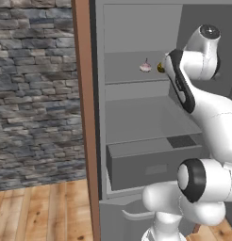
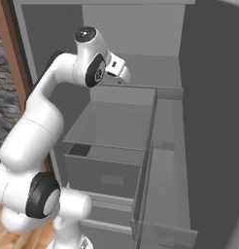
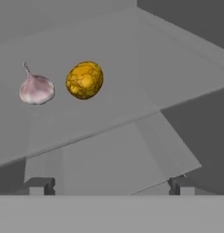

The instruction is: Grab the garlic and lemon from the fridge, place them in the blender, close the lid, and turn on the blender to create a marinade.

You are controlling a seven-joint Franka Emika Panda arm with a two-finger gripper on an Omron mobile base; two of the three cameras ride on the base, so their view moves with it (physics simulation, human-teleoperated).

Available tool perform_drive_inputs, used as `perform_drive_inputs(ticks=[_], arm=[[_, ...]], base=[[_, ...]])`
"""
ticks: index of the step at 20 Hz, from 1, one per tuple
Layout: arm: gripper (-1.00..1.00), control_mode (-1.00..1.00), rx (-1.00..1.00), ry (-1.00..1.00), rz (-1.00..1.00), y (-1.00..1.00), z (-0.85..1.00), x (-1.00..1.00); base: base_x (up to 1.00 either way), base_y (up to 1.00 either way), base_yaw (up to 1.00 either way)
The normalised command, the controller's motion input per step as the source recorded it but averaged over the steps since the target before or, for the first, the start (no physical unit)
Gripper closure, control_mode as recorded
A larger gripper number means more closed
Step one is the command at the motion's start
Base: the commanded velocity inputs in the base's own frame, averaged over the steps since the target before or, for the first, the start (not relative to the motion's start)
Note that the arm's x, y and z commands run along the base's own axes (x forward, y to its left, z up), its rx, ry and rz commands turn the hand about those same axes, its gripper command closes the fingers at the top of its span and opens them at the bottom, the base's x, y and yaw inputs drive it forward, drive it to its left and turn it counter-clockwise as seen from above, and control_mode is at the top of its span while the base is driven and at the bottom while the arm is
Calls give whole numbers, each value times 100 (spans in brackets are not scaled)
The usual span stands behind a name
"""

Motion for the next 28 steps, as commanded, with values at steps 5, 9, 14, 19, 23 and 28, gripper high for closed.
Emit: perform_drive_inputs(ticks=[5,9,14,19,23,28], arm=[[-100,-100,-1,3,8,-3,-6,37],[-100,-100,-2,0,11,7,-8,6],[-100,-100,-11,0,13,9,-35,16],[-100,-100,-7,-1,12,2,-25,28],[-100,-100,-4,-3,1,0,0,56],[-100,-100,0,0,0,0,0,47]], base=[[0,0,0],[0,0,0],[0,0,0],[0,0,0],[0,0,0],[0,0,0]])
